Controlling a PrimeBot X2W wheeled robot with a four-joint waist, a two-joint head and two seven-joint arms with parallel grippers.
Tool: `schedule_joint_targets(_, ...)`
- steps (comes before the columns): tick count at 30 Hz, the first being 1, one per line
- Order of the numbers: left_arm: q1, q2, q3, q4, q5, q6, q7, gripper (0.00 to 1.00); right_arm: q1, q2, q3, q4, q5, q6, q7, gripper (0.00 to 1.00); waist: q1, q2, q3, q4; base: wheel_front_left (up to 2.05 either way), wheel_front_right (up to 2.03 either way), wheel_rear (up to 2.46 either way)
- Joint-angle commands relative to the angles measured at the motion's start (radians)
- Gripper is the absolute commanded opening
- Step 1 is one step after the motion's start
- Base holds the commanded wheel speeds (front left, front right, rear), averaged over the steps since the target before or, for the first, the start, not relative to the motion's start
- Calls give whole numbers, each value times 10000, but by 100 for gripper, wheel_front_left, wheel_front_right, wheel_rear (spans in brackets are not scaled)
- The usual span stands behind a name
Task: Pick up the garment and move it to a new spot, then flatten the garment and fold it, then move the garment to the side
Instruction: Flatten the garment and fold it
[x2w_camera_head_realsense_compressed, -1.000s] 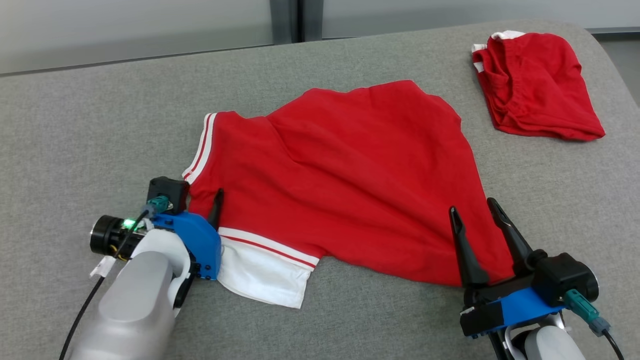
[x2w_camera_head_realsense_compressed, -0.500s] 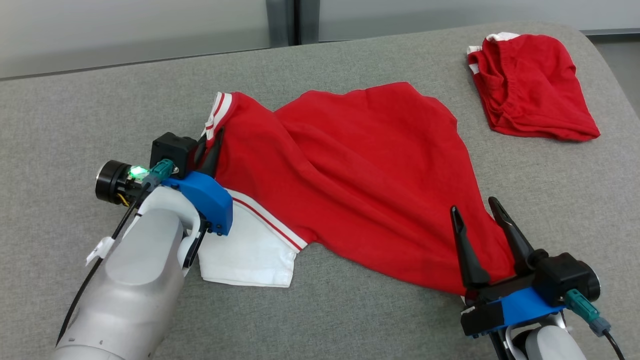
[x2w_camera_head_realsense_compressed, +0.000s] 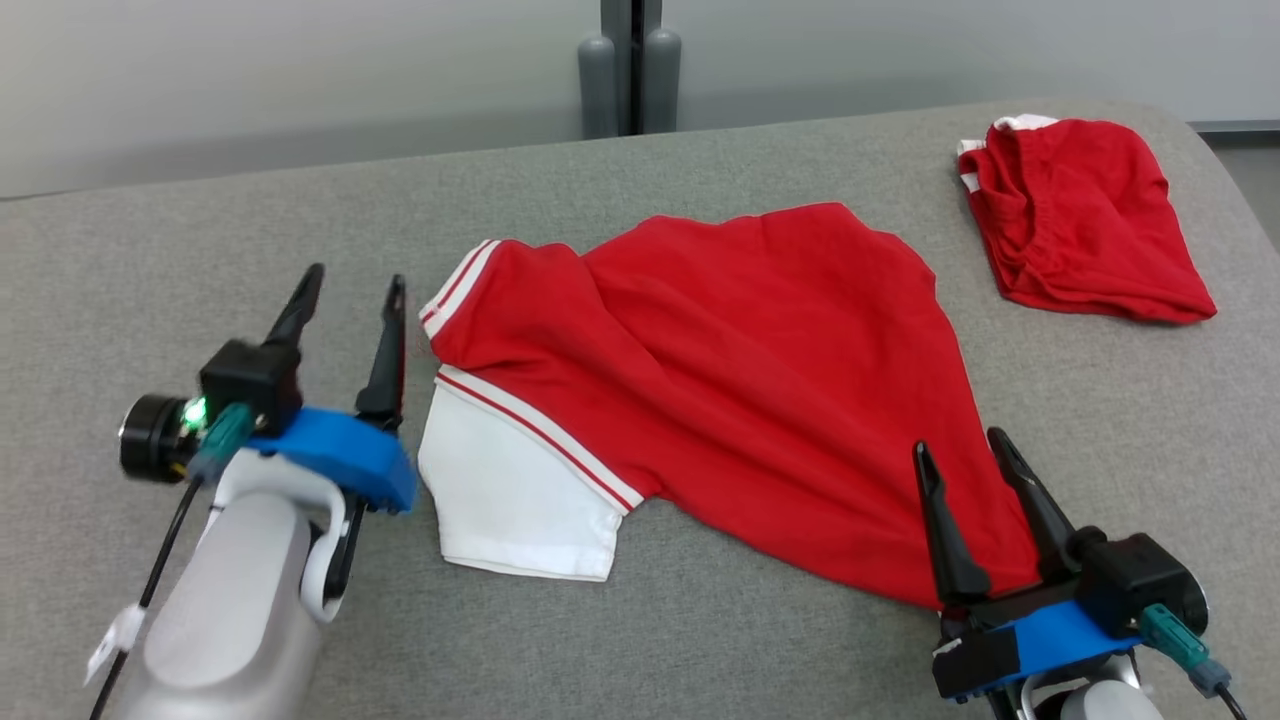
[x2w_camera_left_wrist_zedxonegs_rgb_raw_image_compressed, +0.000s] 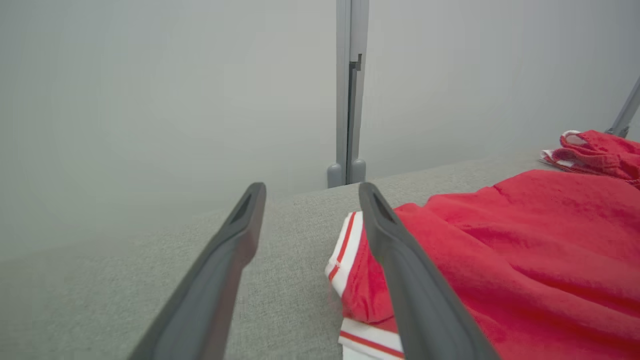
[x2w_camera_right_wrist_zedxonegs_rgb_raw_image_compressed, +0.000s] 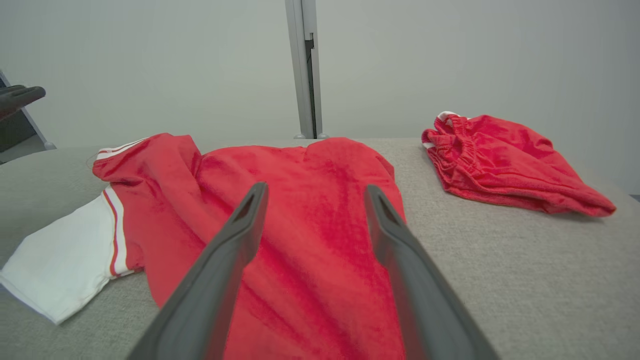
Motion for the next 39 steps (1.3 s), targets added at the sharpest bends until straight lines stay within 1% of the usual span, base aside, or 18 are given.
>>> schedule_joint_targets(1, 432, 69, 294, -433, 90, 112, -42, 100, 126, -13, -31, -6, 107, 2, -50, 100, 0, 0, -70, 35, 0, 0, 0)
schedule_joint_targets(10, 3024, -237, 2201, -3213, 666, 502, -44, 100, 478, -13, -316, -111, 99, 2, -50, 100, 0, 0, -525, 356, 0, 0, 0)
schedule_joint_targets(13, 3766, -451, 2858, -3993, 879, 391, -44, 100, 576, -15, -512, -196, 102, 2, -51, 100, 0, 0, -645, 491, 0, 0, 0)
schedule_joint_targets(16, 4468, -626, 3455, -4449, 1134, 296, -44, 100, 776, -15, -687, -243, 62, 2, -50, 100, 0, 0, -752, 622, 0, 0, 0)
schedule_joint_targets(20, 5182, -868, 3946, -4746, 1533, 82, -44, 100, 1017, -16, -831, -239, -15, 2, -50, 100, 0, 0, -878, 793, 0, 0, 0)
schedule_joint_targets(26, 5937, -1334, 4415, -4813, 1937, -99, -45, 100, 1383, -15, -993, -105, -68, 2, -50, 100, 0, 0, -1053, 999, 0, 0, 0)
schedule_joint_targets(33, 6064, -1549, 4707, -4716, 2210, -302, -45, 100, 1527, -15, -984, 29, -77, 3, -50, 100, 0, 0, -1195, 1035, 0, 0, 0)
schedule_joint_targets(39, 6007, -1631, 4850, -4608, 2391, -437, -45, 100, 1473, -15, -880, 129, -33, 2, -50, 100, 0, 0, -1291, 875, 0, 0, 0)
